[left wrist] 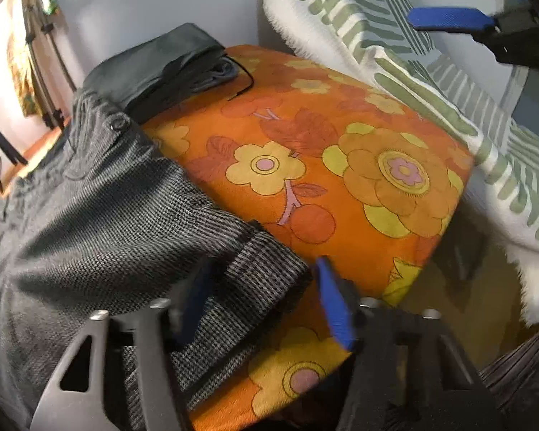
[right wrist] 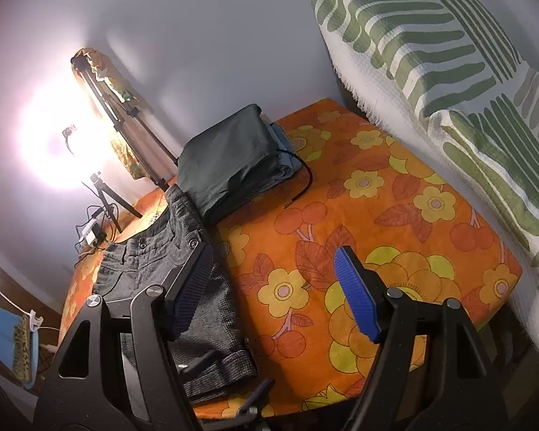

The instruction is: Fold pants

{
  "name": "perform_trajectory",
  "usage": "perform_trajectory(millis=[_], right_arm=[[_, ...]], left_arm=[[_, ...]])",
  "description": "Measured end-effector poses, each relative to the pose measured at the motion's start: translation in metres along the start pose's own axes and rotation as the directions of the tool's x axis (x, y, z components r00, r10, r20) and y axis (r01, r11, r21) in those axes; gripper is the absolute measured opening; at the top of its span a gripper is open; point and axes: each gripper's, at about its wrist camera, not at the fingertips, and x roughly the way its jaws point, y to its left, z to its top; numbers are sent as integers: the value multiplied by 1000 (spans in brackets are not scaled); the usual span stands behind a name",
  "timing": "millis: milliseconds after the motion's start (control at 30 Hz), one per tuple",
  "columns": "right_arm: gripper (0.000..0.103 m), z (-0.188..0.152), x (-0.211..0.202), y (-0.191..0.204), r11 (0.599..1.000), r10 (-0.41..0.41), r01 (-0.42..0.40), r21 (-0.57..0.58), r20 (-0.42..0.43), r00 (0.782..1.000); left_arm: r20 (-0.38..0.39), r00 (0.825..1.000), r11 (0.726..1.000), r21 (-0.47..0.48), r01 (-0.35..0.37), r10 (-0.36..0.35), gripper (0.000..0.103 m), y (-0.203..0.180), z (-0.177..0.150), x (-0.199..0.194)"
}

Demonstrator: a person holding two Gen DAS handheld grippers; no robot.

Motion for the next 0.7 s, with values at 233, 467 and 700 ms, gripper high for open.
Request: perform_trajectory(millis=[233,467,700], right_arm=[[74,-1,11,18,998,45,-47,-52,-44,998],[74,15,50,60,968,111,-140,-206,-148,983],[74,53,150,91,953,167,-230,-198,-290,943]], left_arm=[[39,994,991,-85,108,-105,19,19,3,-15],[88,988,980,-141,139,-128,12,46,6,-44],[128,985,976,-169,137,-117,12,73,-3,-75]])
